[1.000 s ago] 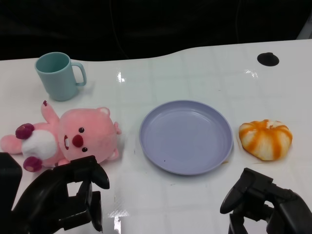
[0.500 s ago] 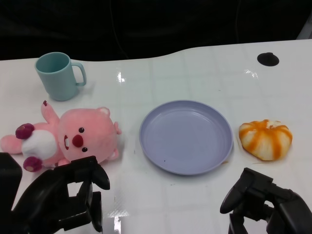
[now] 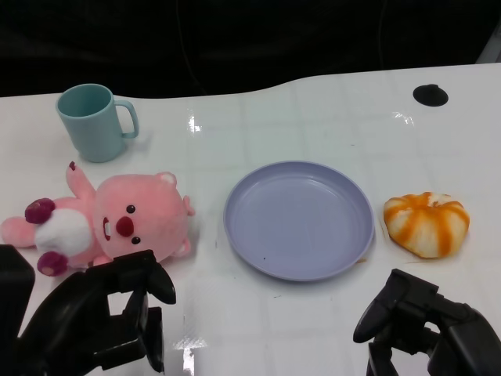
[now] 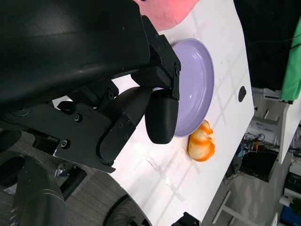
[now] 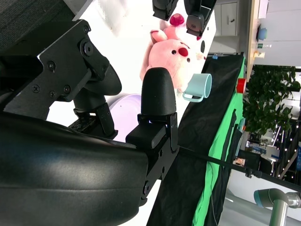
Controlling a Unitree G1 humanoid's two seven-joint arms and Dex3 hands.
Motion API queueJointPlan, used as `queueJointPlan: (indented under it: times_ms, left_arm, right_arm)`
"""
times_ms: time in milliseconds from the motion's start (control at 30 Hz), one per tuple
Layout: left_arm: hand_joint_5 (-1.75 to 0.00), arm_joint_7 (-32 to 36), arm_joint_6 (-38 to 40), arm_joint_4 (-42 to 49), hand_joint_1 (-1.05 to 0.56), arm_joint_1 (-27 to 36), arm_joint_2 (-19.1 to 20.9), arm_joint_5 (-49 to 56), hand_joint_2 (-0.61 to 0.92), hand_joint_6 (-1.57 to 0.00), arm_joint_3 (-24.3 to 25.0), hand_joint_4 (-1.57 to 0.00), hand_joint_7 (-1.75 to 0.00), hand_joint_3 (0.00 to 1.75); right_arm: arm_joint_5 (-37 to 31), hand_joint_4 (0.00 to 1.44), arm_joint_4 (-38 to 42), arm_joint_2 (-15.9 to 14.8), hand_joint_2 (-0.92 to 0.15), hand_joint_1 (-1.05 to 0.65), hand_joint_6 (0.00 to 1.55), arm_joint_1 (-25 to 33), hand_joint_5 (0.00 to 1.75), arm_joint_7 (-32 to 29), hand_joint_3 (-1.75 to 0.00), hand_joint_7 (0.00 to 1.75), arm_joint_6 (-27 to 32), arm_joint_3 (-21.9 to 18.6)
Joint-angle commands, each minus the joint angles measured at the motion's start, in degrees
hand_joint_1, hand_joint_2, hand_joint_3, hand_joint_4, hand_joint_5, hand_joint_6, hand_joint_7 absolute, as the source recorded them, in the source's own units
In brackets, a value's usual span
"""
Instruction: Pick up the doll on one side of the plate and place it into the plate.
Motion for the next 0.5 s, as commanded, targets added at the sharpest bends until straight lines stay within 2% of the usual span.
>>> queueJointPlan:
  times_ms: [33,100,233,333,367,500]
  left_arm:
    - [-1.75,-0.1,-0.6,0.2,-0.03,-0.4,0.2,-0.9,0.46,-0.74,1.2,-0.88,-1.67,1.39]
    - [-1.71,0.6,-1.5,-0.1,-0.05,-0.3,-0.4,-0.4,0.45,-0.77,1.4,-0.86,-1.59,1.36]
    - [-1.53,0.9,-3.0,-0.2,-0.11,-0.2,-2.1,-1.6,0.52,-0.76,2.8,-0.80,-1.29,1.22]
    - [-1.37,0.5,-5.9,-0.1,-0.18,-0.1,-3.4,-2.1,0.48,-0.75,3.7,-0.74,-1.02,1.16]
    - [-1.31,0.0,-8.0,0.0,-0.20,0.0,-3.7,-1.6,0.49,-0.75,3.7,-0.73,-0.94,1.10]
    - [-1.09,0.0,-12.9,-0.7,-0.26,-0.1,-3.4,-0.4,0.69,-0.73,3.9,-0.62,-0.58,0.68]
  right_arm:
    - [0.1,0.71,-0.7,-0.2,-0.41,0.11,0.62,0.0,1.75,-0.1,-1.38,1.54,0.1,-0.1]
    - [0.1,0.71,-0.9,-0.2,-0.41,0.10,0.62,0.0,1.75,-0.1,-1.39,1.54,0.3,-0.1]
    - [0.0,0.71,-0.7,-0.3,-0.41,0.10,0.62,-0.1,1.75,-0.1,-1.39,1.54,0.1,-0.2]
    - [-0.1,0.71,-0.3,-0.4,-0.41,0.11,0.62,-0.3,1.75,0.0,-1.39,1.53,-0.4,-0.2]
    - [-0.1,0.71,-0.1,-0.4,-0.41,0.11,0.62,-0.3,1.75,0.0,-1.39,1.53,-0.6,-0.2]
    - [-0.2,0.71,-0.1,-0.2,-0.41,0.11,0.62,-0.4,1.75,-0.1,-1.39,1.54,-0.5,-0.1]
